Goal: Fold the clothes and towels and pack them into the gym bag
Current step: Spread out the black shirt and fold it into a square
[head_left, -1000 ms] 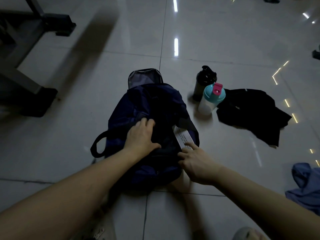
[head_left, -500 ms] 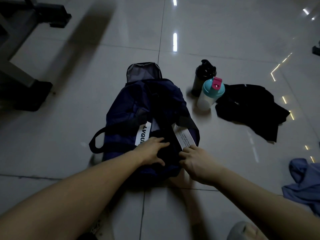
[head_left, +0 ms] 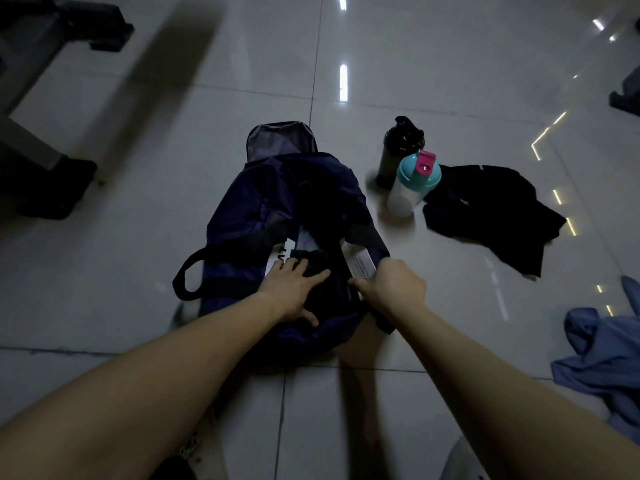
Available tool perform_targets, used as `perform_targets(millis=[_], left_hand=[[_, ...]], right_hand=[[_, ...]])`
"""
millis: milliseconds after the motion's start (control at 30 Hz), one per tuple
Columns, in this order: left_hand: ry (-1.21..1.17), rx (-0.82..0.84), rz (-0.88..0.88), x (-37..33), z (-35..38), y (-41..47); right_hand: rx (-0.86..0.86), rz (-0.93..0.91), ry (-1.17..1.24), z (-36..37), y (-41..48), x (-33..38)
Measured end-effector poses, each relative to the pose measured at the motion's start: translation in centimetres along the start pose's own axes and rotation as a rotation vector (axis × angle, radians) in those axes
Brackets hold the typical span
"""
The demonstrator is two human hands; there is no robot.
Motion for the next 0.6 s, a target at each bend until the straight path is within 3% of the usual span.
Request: perform_targets(millis=[300, 500, 600], left_hand=[[0.079, 0.112, -0.031, -0.4, -0.1, 1.3], [0.103, 0.096, -0.059, -0.6, -0.4, 1.3], [0.107, 0.097, -0.049, -0.7, -0.5, 0.9]], right_hand=[[0.234, 0.02, 0.719, 1.2, 0.7, -5.2], [0.443, 0.004, 0.93, -0.7, -0.4, -6.8], [0.276, 0.122, 0.813, 0.1, 0.0, -7.0]])
Point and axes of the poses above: each hand's wrist, its own y-axis towards the middle knuckle, its own z-axis out of the palm, x = y × z, the point moved 5 cm from there along y, towards the middle knuckle, and after that the axes turned 3 degrees about y, right-handed, at the moved point
